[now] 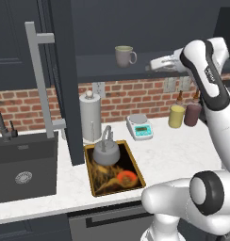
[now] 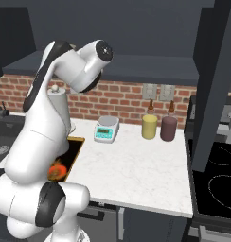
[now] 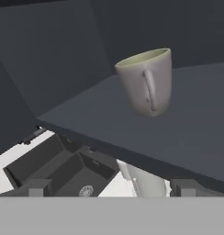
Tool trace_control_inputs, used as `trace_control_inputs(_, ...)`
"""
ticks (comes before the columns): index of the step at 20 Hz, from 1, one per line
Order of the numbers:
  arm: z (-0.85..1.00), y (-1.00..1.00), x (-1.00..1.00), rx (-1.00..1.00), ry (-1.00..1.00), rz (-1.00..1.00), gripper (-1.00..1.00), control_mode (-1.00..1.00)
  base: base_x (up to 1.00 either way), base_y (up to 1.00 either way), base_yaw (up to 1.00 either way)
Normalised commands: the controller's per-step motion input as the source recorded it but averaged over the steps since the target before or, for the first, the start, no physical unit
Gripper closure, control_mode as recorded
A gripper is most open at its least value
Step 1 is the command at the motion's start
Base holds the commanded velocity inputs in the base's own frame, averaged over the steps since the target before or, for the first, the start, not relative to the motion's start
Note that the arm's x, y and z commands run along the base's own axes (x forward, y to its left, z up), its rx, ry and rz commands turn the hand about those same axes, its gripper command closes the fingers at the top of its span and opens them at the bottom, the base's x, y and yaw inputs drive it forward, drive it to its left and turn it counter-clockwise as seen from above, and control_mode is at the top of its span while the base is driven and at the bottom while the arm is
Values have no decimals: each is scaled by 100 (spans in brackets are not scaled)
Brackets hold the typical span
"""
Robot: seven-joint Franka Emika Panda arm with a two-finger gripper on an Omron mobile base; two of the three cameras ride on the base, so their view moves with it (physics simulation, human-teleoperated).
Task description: Pick the kettle from the counter and place it on the tray. Then pick the mug from the cabinet and place it on the tray. Then close the cabinet doors.
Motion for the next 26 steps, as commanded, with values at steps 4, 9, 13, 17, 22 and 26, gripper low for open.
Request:
trace_control_inputs(4,2,0,23,0,0,0,-100,-100,0,0,0)
trace_control_inputs(9,2,3,24,0,0,0,-100,-100,0,0,0)
trace_control_inputs(13,0,10,20,0,0,0,-100,-100,0,0,0)
trace_control_inputs(17,0,13,24,0,0,0,-100,-100,0,0,0)
trace_control_inputs(22,2,0,35,0,0,0,-100,-100,0,0,0)
trace_control_inputs(26,0,0,31,0,0,0,-100,-100,0,0,0)
